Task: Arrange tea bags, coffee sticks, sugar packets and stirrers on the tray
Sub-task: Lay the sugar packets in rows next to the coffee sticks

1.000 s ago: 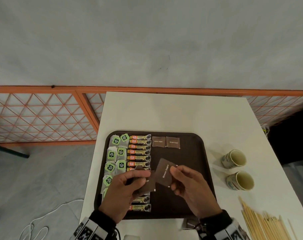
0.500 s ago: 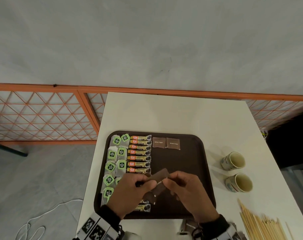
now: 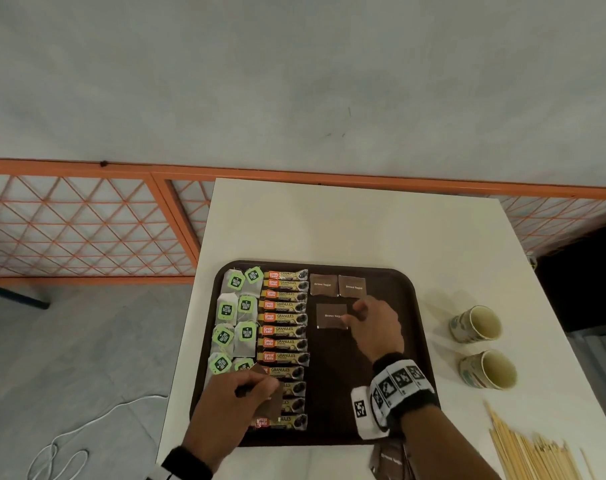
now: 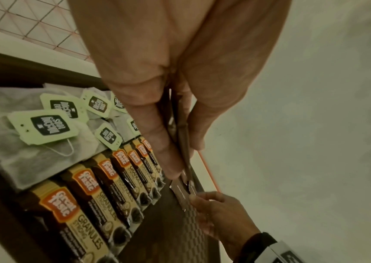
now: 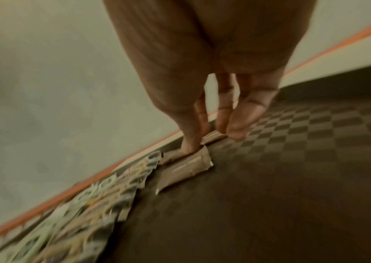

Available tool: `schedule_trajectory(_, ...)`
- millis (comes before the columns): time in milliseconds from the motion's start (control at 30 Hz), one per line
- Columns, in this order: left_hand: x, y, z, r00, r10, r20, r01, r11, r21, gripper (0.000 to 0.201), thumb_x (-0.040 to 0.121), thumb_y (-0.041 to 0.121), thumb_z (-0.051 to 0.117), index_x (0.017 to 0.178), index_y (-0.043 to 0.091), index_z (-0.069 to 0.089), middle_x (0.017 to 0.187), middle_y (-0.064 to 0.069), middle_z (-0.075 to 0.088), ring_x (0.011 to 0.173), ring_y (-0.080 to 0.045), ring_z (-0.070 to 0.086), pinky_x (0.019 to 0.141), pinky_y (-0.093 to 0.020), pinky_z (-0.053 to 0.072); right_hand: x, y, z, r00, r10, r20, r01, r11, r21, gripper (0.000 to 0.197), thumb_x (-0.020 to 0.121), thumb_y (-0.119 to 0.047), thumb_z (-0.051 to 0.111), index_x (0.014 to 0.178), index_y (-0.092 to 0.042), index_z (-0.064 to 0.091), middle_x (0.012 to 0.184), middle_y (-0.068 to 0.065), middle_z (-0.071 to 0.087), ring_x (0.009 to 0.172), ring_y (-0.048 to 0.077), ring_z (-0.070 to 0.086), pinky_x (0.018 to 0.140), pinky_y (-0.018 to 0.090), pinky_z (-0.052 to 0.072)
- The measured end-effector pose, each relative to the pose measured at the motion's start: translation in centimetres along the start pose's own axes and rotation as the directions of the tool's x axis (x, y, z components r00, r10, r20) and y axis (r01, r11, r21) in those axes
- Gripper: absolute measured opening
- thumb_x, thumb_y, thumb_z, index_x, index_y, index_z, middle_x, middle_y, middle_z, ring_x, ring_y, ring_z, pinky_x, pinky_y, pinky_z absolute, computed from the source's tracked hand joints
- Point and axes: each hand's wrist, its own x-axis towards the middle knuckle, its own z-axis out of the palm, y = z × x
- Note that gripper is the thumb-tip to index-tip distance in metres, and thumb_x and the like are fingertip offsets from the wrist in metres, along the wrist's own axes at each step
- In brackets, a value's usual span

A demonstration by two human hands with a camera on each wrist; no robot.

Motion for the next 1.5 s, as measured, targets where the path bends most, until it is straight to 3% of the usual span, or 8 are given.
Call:
schedule_trajectory(100,0.0,-0.1,0.0,0.999,-0.029,0.023,0.029,0.999,-0.029,0.009,0.087,0.024,0.071,0.083,0.021,0.079,0.080,-0.001,0.075,0.081,-0.017,0.071,0.057,-0.018,0.054,-0.1,-0.4,0.7,0.966,-0.247,0.078,0.253,0.965,-0.070,0.025,0.088,-0.025,0.070,0.113,-0.024,0.068,0.119,-0.004,0.056,0.107,0.016,0.057,0.093,0.031,0.047)
schedule_trajectory(200,0.2,-0.3,0.1,0.999,-0.031,0.030,0.032,0.998,-0.050,0.010,0.087,0.021,0.071,0.081,0.020,0.079,0.080,-0.001,0.075,0.080,-0.016,0.071,0.058,-0.019,0.055,0.4,-0.8,1.7,0.941,-0.319,0.114,0.326,0.944,-0.056,0.023,0.089,-0.020,0.069,0.112,-0.022,0.071,0.117,-0.001,0.060,0.104,0.016,0.059,0.095,0.030,0.049)
schedule_trajectory(500,0.3,-1.1,-0.7,0.999,-0.044,0.025,0.045,0.998,-0.047,0.011,0.085,0.024,0.073,0.077,0.026,0.079,0.082,0.001,0.075,0.083,-0.019,0.071,0.067,-0.031,0.062,1.4,-1.7,3.0,0.963,-0.268,0.039,0.268,0.963,0.004,0.021,0.086,-0.020,0.073,0.107,-0.017,0.073,0.114,0.002,0.059,0.104,0.019,0.059,0.095,0.035,0.051)
schedule_trajectory(900,0.0,-0.5,-0.6,0.998,-0.024,0.053,0.028,0.997,-0.069,0.011,0.087,0.019,0.071,0.079,0.019,0.079,0.079,0.001,0.075,0.078,-0.015,0.072,0.061,-0.023,0.059,1.3,-1.4,3.4,0.975,-0.220,0.031,0.219,0.975,0.045,0.016,0.089,-0.032,0.069,0.101,-0.021,0.072,0.109,0.000,0.060,0.103,0.017,0.057,0.092,0.031,0.049)
schedule_trajectory(1033,0.0,-0.9,-0.9,0.998,-0.035,0.056,0.038,0.998,-0.059,0.009,0.086,0.020,0.072,0.080,0.018,0.079,0.082,-0.002,0.076,0.081,-0.017,0.073,0.068,-0.030,0.062,2.6,-1.2,1.4,0.978,-0.151,-0.140,0.154,0.988,0.006,0.015,0.094,-0.027,0.062,0.105,-0.021,0.070,0.108,0.002,0.055,0.102,0.022,0.055,0.088,0.033,0.046)
schedule_trajectory(1100,0.1,-1.3,-1.0,0.998,-0.041,0.049,0.043,0.998,-0.041,0.009,0.086,0.023,0.072,0.080,0.020,0.079,0.082,0.002,0.076,0.082,-0.019,0.073,0.071,-0.031,0.062,3.7,-1.0,0.4,0.980,-0.137,-0.144,0.132,0.990,-0.041,0.020,0.094,-0.023,0.060,0.112,-0.023,0.069,0.114,0.003,0.055,0.110,0.025,0.051,0.089,0.032,0.043)
schedule_trajectory(1267,0.1,-1.2,-0.9,0.997,-0.068,0.033,0.069,0.997,-0.031,0.007,0.085,0.023,0.073,0.080,0.022,0.078,0.079,0.007,0.076,0.081,-0.018,0.073,0.070,-0.032,0.062,5.3,-0.9,0.3,0.983,-0.182,-0.021,0.180,0.981,-0.074,0.020,0.090,-0.014,0.066,0.107,-0.018,0.075,0.115,0.007,0.058,0.106,0.030,0.056,0.089,0.033,0.047)
schedule_trajectory(1500,0.1,-0.7,-1.1,0.996,-0.079,0.038,0.082,0.992,-0.100,0.007,0.085,0.018,0.073,0.081,0.015,0.078,0.081,-0.006,0.076,0.081,-0.024,0.074,0.070,-0.036,0.063,4.2,-1.4,0.2,0.964,-0.248,-0.098,0.245,0.969,-0.044,0.020,0.092,-0.016,0.065,0.110,-0.016,0.072,0.113,0.004,0.059,0.104,0.025,0.058,0.089,0.031,0.049)
